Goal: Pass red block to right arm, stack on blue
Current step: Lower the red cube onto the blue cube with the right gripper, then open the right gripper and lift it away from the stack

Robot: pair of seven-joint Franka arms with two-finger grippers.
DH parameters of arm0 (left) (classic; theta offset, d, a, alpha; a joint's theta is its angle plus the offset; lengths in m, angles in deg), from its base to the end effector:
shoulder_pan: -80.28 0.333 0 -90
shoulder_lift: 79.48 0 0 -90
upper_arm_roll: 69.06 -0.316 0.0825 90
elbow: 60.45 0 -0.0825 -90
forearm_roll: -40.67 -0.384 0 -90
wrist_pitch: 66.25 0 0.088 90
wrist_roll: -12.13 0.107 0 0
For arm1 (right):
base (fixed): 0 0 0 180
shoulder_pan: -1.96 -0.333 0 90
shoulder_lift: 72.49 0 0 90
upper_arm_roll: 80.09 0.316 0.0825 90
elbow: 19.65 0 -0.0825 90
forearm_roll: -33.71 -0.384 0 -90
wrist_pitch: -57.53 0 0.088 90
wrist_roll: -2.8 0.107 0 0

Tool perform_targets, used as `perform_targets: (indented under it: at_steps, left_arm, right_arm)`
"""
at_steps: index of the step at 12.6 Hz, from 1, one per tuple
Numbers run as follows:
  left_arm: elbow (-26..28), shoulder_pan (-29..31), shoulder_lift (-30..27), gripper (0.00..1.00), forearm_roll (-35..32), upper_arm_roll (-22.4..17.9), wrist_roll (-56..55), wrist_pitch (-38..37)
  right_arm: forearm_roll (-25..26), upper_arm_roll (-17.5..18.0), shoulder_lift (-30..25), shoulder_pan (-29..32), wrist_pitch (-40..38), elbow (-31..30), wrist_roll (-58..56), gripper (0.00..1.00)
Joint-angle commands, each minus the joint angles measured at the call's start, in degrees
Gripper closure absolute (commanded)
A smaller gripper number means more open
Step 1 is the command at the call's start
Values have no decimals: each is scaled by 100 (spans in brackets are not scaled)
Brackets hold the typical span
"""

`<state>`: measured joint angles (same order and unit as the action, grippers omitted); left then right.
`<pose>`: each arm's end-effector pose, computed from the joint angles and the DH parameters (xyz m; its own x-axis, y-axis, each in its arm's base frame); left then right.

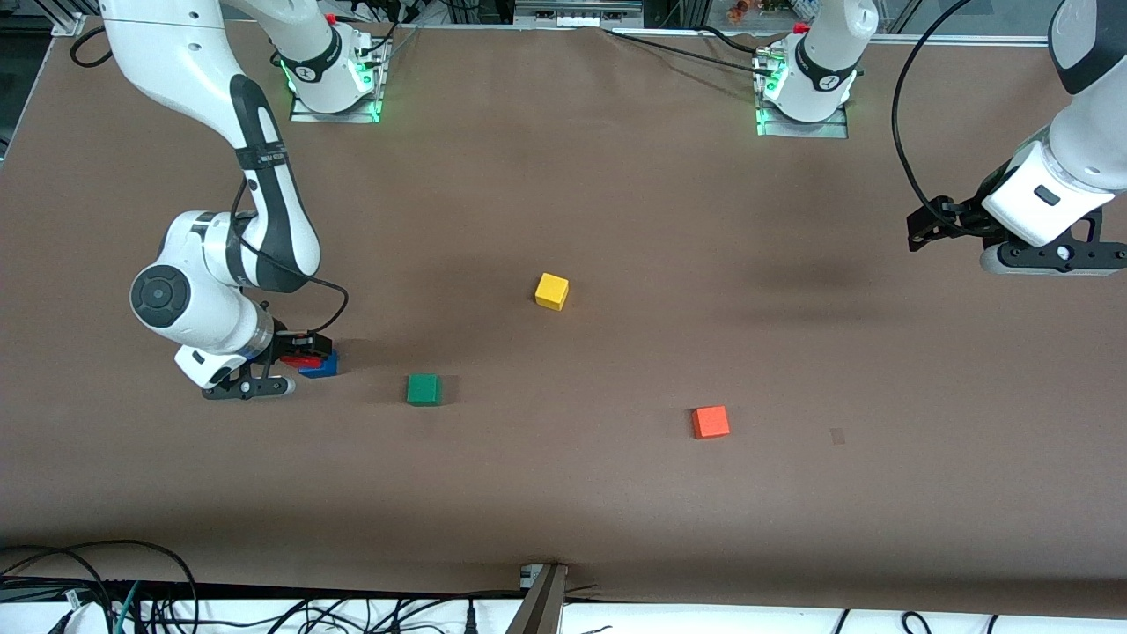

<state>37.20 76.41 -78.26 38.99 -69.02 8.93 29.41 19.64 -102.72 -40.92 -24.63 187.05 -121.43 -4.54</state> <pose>0.5621 -0.0355 0.5578 0.9984 -0.0152 -0.0543 -0.0170 -0.9993 -0.0320 0.6515 0.0732 0.2664 0.9959 0.0892 -0.0160 0.0895 -0.9959 0.0147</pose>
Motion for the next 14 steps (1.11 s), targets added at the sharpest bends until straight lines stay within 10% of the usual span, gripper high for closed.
perform_targets:
  at_steps: [1, 14]
  left_arm:
    - [-71, -17, -16, 0, -130, 31, -66, -74]
    - [-79, -26, -25, 0, -130, 66, -75, -83]
  right_arm:
    - [107, -65, -99, 23, -479, 394, -21, 0]
    - [333, -94, -694, 708, -4040, 2531, 31, 0]
